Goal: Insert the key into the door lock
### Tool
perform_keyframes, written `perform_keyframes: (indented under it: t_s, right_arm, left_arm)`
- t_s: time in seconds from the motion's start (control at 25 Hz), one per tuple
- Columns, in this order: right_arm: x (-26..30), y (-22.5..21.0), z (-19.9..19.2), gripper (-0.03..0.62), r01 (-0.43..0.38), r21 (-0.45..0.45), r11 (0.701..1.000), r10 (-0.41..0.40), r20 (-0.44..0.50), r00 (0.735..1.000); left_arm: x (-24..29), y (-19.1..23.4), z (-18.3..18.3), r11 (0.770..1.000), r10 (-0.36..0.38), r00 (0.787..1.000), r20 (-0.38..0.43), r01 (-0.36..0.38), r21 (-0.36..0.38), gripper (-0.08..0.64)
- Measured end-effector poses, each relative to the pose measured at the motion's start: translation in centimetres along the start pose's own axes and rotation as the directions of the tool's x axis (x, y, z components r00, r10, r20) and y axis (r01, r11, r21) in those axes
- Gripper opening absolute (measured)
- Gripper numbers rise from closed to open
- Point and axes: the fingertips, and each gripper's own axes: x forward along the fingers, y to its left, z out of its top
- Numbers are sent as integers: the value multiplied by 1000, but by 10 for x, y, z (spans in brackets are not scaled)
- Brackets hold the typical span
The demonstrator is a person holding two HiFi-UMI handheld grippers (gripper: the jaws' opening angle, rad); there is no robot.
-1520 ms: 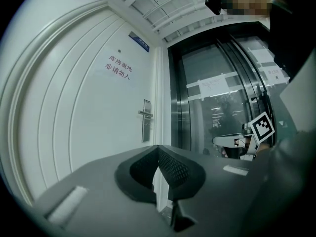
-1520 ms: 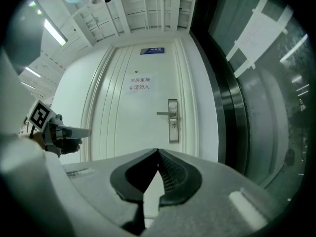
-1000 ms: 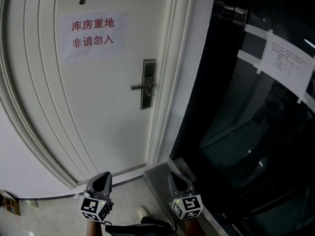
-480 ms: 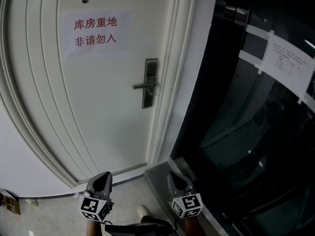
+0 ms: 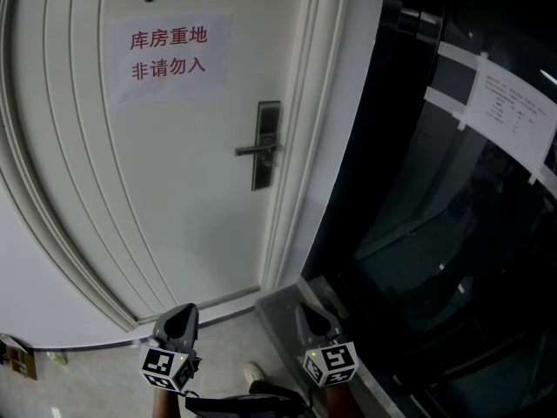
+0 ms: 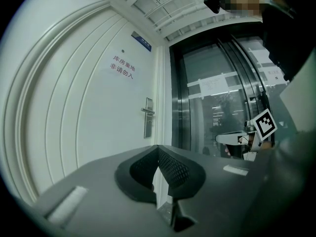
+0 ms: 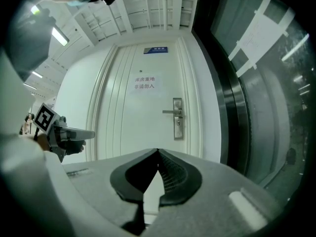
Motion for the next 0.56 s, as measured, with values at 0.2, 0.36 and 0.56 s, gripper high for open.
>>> perform_keyframes:
  t_s: [0.2,0.36,0.56]
  right_arm:
    - [1,-2,0,2,-2,2,1000,2,0,1000]
    - [3,-2,-3,2,-7,7,1000,7,-6,1000]
    - [3,0,-4,2,-13,6,1000,13,-18,1000]
  left_arm:
    - [2,-1,1,1000,-1,1000,-2,1,4,3]
    - [2,0,0,1000,3,1000,-4,-3,3,3]
    - [4,-1,-2,1000,1,1000,-10,-1,0,3]
